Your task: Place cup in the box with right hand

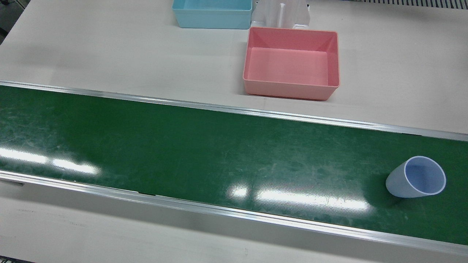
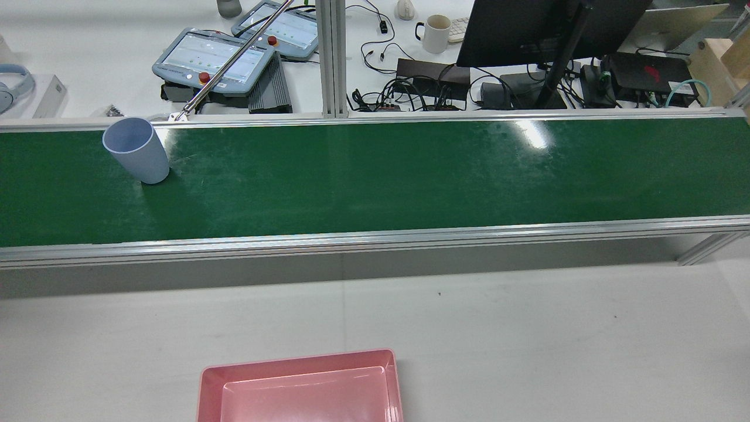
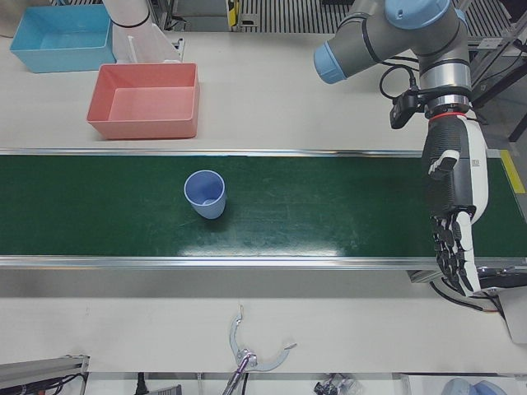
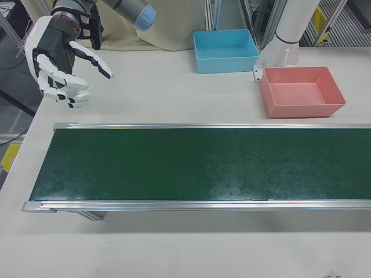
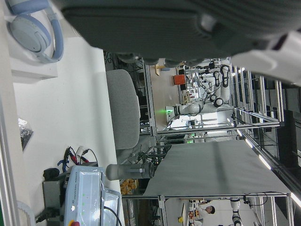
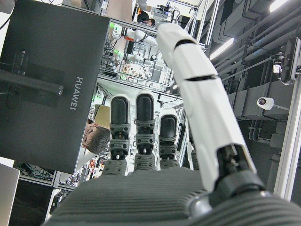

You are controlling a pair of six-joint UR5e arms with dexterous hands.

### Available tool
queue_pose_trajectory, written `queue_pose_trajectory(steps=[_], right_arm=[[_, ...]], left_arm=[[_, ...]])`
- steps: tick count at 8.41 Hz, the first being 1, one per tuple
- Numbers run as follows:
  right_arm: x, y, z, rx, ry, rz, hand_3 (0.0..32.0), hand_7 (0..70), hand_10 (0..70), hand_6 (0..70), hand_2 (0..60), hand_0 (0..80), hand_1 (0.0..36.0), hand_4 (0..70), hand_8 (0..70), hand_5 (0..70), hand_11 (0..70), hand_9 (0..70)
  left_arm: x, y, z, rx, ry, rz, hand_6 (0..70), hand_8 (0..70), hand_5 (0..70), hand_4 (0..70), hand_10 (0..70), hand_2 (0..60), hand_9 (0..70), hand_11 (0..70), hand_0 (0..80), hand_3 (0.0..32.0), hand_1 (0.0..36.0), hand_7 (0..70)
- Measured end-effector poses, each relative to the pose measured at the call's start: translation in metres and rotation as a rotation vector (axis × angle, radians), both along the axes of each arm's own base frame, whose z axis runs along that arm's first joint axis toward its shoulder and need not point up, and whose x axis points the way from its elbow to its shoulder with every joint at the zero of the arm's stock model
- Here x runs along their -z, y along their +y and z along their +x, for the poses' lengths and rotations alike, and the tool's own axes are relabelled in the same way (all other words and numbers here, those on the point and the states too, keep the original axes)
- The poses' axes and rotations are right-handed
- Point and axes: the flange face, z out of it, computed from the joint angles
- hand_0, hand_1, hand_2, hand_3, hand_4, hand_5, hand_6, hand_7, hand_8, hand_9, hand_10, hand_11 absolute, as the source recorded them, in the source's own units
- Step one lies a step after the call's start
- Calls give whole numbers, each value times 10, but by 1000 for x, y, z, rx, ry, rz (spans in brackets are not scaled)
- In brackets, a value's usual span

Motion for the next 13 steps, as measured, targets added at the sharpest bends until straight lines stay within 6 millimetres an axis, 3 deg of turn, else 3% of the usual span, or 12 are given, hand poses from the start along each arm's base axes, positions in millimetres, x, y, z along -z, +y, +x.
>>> queue_pose_trajectory(steps=[13], right_arm=[[0, 0, 0, 1, 0, 0, 0, 631, 275, 183, 161, 800, 360, 136, 360, 196, 433, 453]], left_arm=[[0, 0, 0, 1, 0, 0, 0, 0, 0, 0, 0, 0, 0, 0, 0, 0, 0, 0]])
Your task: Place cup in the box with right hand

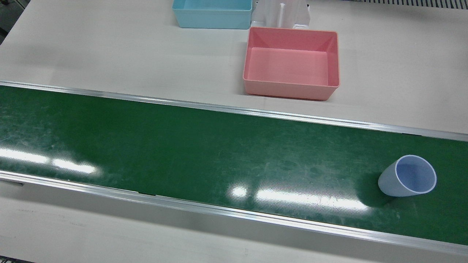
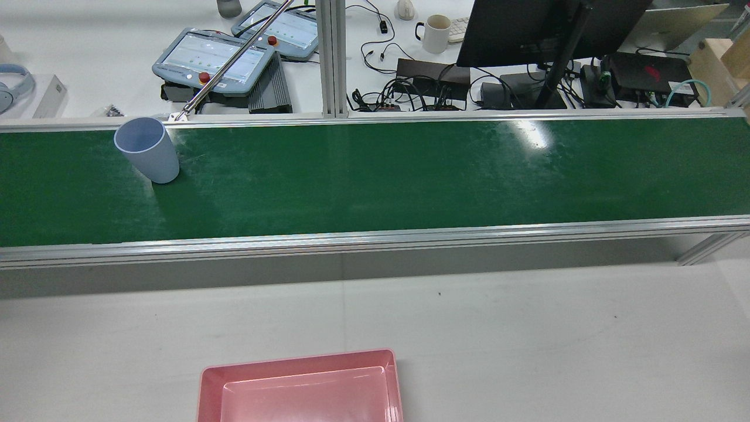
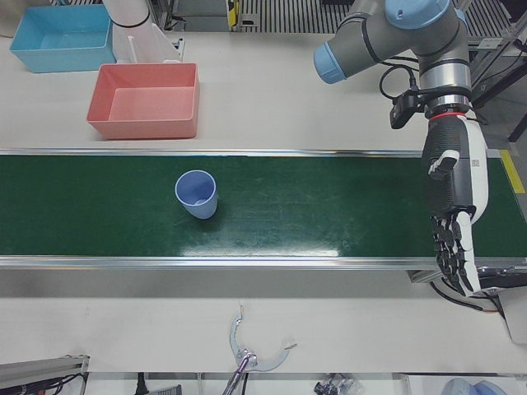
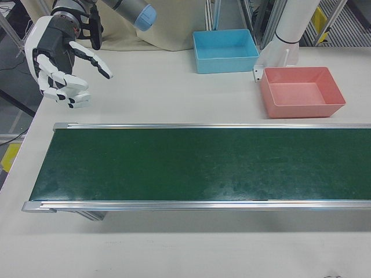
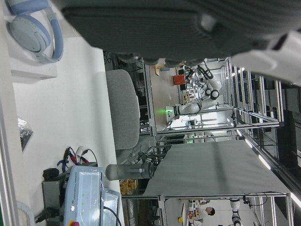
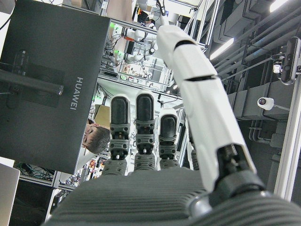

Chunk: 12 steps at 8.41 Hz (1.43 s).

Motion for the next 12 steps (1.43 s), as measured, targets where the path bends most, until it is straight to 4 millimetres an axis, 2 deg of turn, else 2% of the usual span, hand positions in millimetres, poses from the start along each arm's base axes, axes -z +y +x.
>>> queue_pose_trajectory(steps=[6, 12], right_arm=[[0, 0, 0, 0, 0, 0, 0, 648, 281, 187, 163, 800, 360, 142, 365, 197, 440, 461], [0, 0, 0, 0, -1, 0, 0, 633, 276, 183, 160, 800, 360, 133, 362, 196, 433, 455]], left_arm=[[0, 0, 0, 0, 0, 0, 0, 0, 0, 0, 0, 0, 0, 0, 0, 0, 0, 0], [0, 0, 0, 1, 0, 1, 0, 0, 0, 0, 0, 0, 0, 0, 0, 0, 0, 0]])
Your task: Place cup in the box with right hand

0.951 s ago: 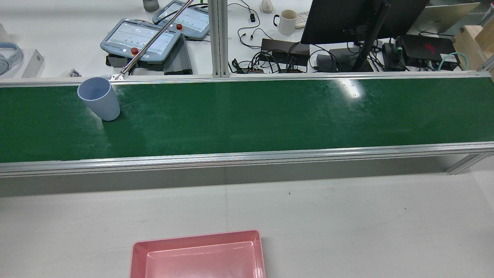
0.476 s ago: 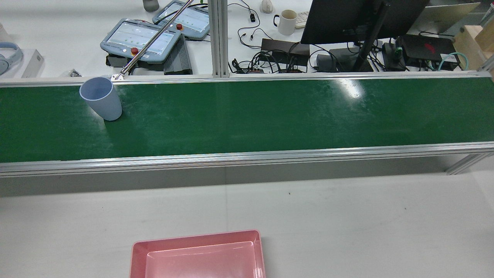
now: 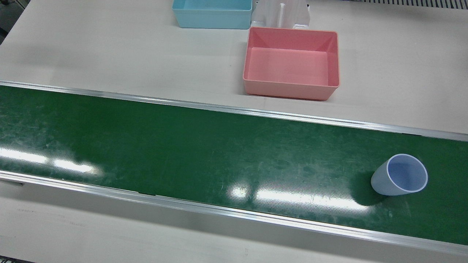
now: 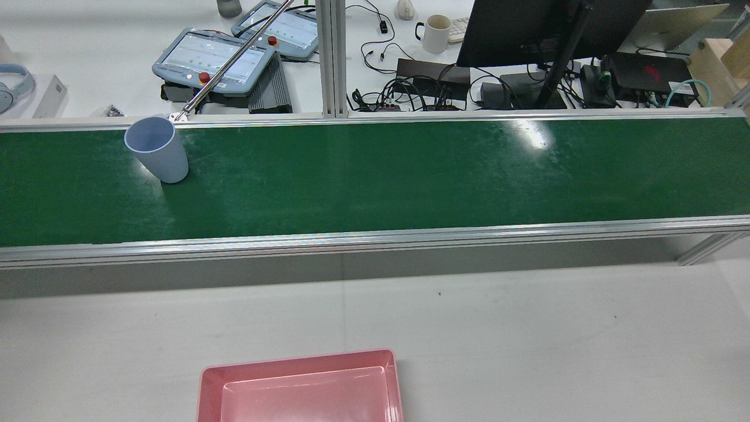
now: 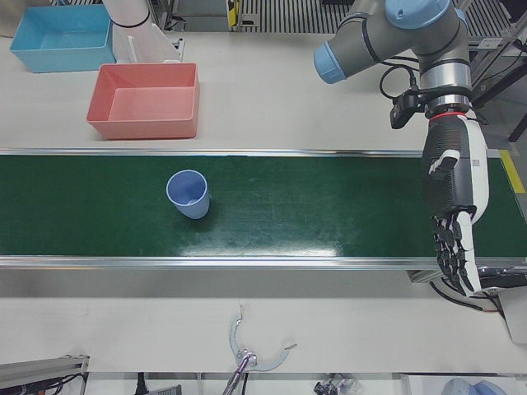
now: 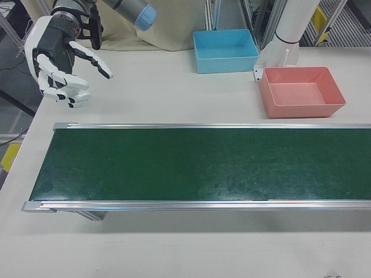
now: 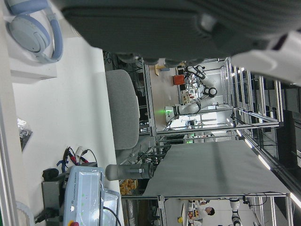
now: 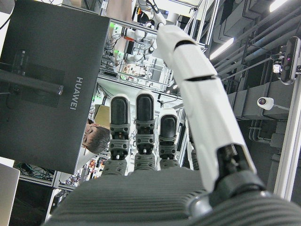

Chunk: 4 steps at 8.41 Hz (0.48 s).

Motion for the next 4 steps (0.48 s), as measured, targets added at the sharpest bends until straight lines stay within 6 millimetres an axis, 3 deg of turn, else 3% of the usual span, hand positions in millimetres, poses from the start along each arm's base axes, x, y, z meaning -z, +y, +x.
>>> queue_pose_trajectory(steps=[4], right_arm=[[0, 0, 0, 0, 0, 1, 0, 634, 275, 184, 163, 800, 360, 135, 362, 196, 433, 454]], left_arm=[[0, 0, 0, -1, 0, -1, 0, 0, 0, 0, 0, 0, 0, 0, 0, 0, 0, 0]])
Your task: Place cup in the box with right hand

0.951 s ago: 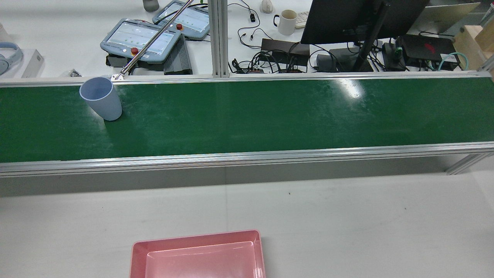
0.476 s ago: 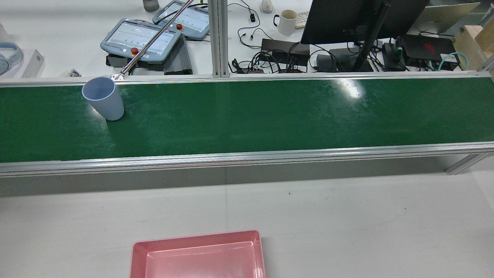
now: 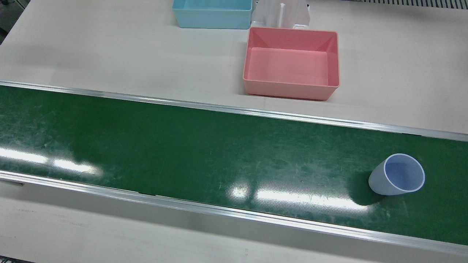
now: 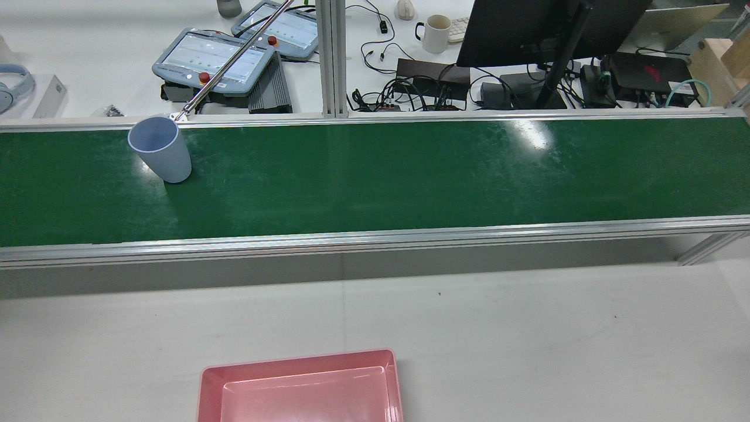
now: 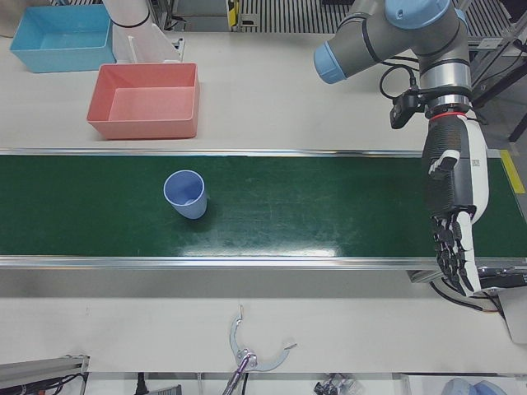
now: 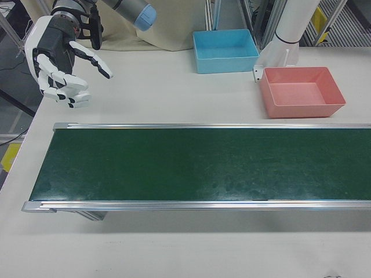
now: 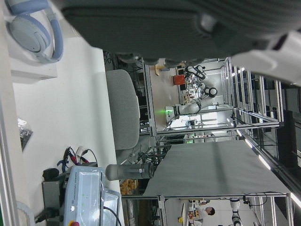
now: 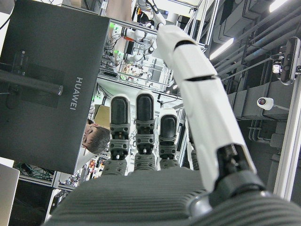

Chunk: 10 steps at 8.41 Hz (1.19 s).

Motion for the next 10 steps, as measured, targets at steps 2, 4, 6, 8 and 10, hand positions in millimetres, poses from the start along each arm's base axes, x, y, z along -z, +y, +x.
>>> queue_pose_trajectory(steps=[2, 4, 6, 8, 10], right_arm=[[0, 0, 0, 0, 0, 0, 0, 637, 278, 185, 160, 800, 360, 138, 363, 196, 436, 456], [0, 0, 0, 0, 0, 0, 0, 639, 278, 185, 161, 800, 360, 140, 364, 196, 436, 457], [0, 0, 0, 0, 1, 0, 0, 638, 278, 185, 166, 800, 360, 139, 363, 196, 436, 456], [0, 0, 0, 0, 0, 0, 0, 638, 279, 185, 170, 800, 360, 140, 364, 196, 437, 457], [0, 0, 0, 1, 0, 0, 0, 636, 279, 184, 166, 800, 360, 139, 364, 196, 436, 456]], left_arm=[[0, 0, 0, 0, 0, 0, 0, 0, 0, 0, 0, 0, 0, 0, 0, 0, 0, 0], [0, 0, 0, 0, 0, 0, 0, 0, 0, 0, 0, 0, 0, 0, 0, 0, 0, 0], [0, 0, 0, 0, 0, 0, 0, 0, 0, 0, 0, 0, 0, 0, 0, 0, 0, 0], [0, 0, 0, 0, 0, 0, 0, 0, 0, 0, 0, 0, 0, 0, 0, 0, 0, 0], [0, 0, 0, 1, 0, 0, 0, 0, 0, 0, 0, 0, 0, 0, 0, 0, 0, 0]])
